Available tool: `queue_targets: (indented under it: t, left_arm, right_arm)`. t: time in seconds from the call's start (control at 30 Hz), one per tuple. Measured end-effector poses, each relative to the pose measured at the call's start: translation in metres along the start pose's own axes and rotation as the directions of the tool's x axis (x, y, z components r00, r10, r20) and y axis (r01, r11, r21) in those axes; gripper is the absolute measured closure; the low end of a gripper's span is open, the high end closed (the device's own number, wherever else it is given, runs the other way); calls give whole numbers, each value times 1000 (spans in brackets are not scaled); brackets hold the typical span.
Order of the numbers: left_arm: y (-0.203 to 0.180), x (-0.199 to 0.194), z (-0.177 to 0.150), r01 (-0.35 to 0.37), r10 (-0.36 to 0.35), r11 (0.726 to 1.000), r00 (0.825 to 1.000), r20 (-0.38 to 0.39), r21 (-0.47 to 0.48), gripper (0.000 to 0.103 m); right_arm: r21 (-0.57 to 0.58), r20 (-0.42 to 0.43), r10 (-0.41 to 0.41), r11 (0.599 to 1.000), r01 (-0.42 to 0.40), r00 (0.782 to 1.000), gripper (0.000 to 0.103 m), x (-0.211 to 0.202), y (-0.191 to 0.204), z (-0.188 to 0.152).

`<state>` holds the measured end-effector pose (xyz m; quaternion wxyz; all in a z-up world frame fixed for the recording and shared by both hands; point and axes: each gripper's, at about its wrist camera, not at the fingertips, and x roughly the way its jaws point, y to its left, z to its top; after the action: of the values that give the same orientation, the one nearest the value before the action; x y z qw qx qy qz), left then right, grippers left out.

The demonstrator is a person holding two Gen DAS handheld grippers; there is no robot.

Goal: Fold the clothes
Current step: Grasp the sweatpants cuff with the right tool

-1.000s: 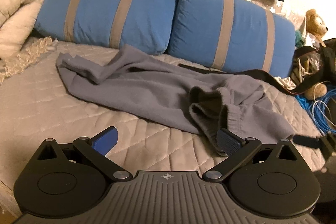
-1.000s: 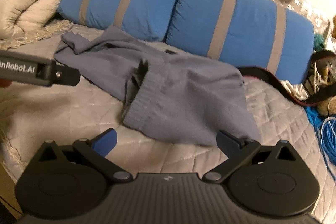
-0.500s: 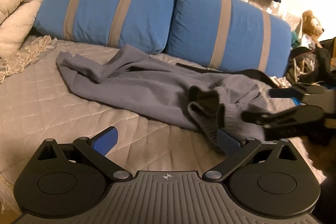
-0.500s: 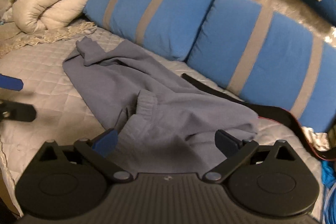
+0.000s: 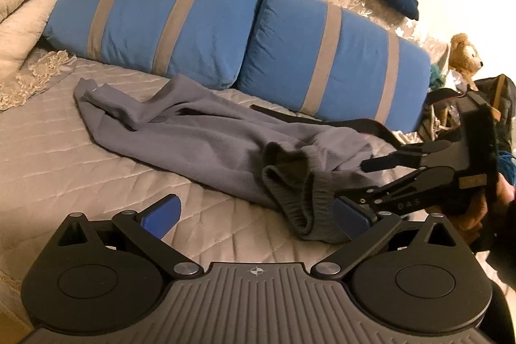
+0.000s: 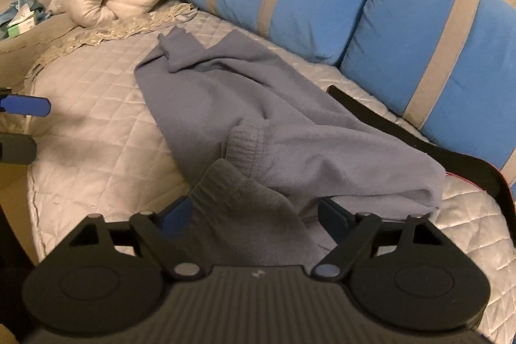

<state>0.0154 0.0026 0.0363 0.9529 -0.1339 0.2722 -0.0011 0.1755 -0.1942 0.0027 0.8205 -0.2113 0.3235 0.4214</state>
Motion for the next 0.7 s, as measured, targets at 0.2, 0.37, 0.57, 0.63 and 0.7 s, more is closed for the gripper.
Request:
queue_targets:
  t: [0.2, 0.37, 0.57, 0.63, 0.7]
  left_arm:
    - [-4, -4, 2, 11, -11, 1000, 1000, 4, -9, 0]
    - [-6, -4, 4, 20, -20, 1000, 1000, 6, -8, 0]
    - [-3, 1, 5, 15, -15, 1000, 1000, -3, -10, 0]
    - [-1, 3, 5, 2, -3, 1000, 1000, -6, -15, 0]
    - [1, 5, 3, 3, -3, 1000, 1000, -8, -20, 0]
  right_arm:
    - [27, -58, 46, 999, -44, 997, 33, 4, -17, 4]
    - [53, -109, 70, 997, -65, 992, 97, 7, -26, 2]
    - [4, -31, -2, 1000, 2, 1000, 100, -30, -6, -9]
    - [-33, -8, -27, 999, 27, 1000, 100, -44, 6, -18]
    - [-104, 7, -69, 992, 69, 998, 100, -58, 25, -31]
